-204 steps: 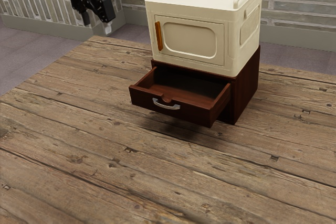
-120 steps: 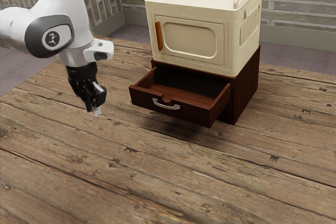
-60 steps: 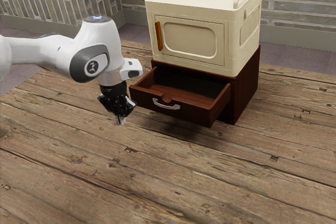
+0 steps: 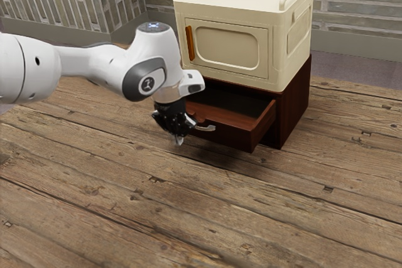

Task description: Push the drawer handle with one arm to close the drawer

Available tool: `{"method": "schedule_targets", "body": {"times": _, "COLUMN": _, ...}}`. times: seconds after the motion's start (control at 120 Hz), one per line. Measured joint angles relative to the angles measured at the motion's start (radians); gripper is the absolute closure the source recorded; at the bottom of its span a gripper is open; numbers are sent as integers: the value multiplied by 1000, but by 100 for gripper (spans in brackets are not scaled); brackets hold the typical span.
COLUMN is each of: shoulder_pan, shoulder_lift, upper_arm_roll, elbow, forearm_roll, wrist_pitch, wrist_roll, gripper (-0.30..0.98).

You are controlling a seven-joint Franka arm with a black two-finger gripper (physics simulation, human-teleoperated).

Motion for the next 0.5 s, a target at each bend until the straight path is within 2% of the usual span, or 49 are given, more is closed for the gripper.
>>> {"method": "schedule_targets", "body": {"times": 0.5, "shoulder_pan": 2, "shoulder_lift": 137, "upper_arm_roll": 1, "elbow": 127, "forearm_roll": 3, "wrist_pitch": 130, "wrist_roll": 59, "gripper": 78}}
